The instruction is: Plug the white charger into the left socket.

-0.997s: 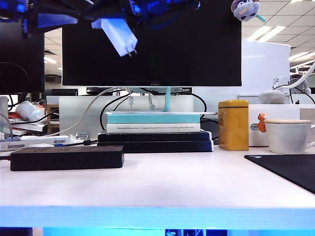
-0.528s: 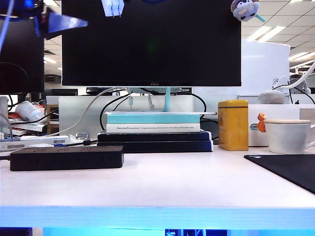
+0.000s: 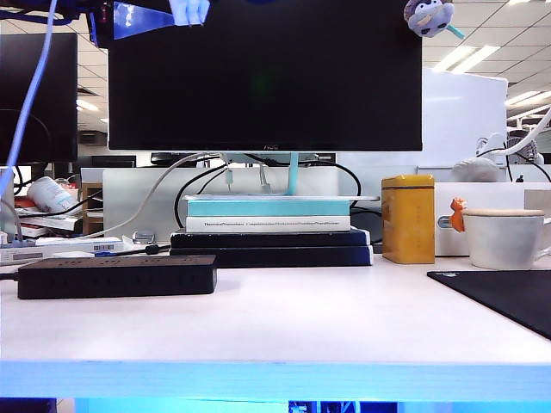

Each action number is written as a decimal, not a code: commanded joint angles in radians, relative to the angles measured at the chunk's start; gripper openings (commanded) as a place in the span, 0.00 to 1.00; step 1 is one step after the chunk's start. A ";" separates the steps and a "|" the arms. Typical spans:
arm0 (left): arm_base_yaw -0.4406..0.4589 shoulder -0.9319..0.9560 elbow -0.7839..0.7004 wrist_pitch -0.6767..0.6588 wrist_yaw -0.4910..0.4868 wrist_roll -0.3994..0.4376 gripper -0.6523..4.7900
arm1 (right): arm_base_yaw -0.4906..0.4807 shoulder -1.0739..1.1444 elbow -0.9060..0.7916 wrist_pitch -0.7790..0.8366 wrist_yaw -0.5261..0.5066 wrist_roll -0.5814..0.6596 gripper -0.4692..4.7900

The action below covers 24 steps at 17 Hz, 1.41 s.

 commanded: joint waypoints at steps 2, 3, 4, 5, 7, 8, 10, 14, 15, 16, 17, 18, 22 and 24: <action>-0.001 -0.005 0.004 0.015 -0.005 -0.014 1.00 | 0.013 -0.007 0.006 0.028 -0.004 0.004 0.25; -0.001 -0.005 0.004 0.032 -0.005 -0.032 1.00 | 0.013 -0.006 0.006 0.027 -0.004 0.004 0.25; -0.001 -0.005 0.004 0.053 -0.005 -0.050 1.00 | 0.013 -0.006 0.006 0.027 -0.004 0.004 0.25; -0.001 -0.005 0.004 0.062 -0.005 -0.053 1.00 | 0.013 -0.006 0.006 0.027 -0.006 0.004 0.25; -0.012 -0.005 0.004 0.065 -0.005 -0.064 1.00 | 0.015 -0.006 0.006 0.020 -0.007 0.004 0.25; -0.012 -0.005 0.004 0.065 -0.005 -0.066 1.00 | 0.022 -0.006 0.006 0.016 -0.007 0.004 0.25; -0.012 -0.005 0.004 0.065 -0.002 -0.070 0.93 | 0.025 -0.006 0.006 0.012 -0.007 0.004 0.25; -0.012 -0.005 0.004 0.064 -0.001 -0.071 0.54 | 0.025 -0.006 0.006 0.004 -0.007 0.004 0.25; -0.012 -0.005 0.004 0.064 -0.001 -0.071 0.41 | 0.025 -0.006 0.006 0.005 -0.007 0.004 0.29; -0.012 -0.005 0.004 0.065 -0.001 -0.071 0.39 | 0.025 -0.006 0.006 0.002 -0.006 0.003 0.43; -0.012 -0.005 0.004 0.064 -0.001 -0.071 0.39 | 0.025 -0.006 0.006 -0.002 -0.002 0.003 0.79; -0.012 -0.005 0.004 0.065 -0.001 -0.070 0.40 | 0.024 -0.006 0.006 -0.003 0.001 0.003 1.00; -0.011 -0.005 0.004 0.060 -0.092 -0.064 0.40 | -0.016 -0.009 0.006 -0.004 -0.005 0.005 1.00; -0.011 -0.005 0.003 0.036 -0.092 -0.034 0.40 | -0.047 -0.010 0.007 -0.004 -0.006 0.006 1.00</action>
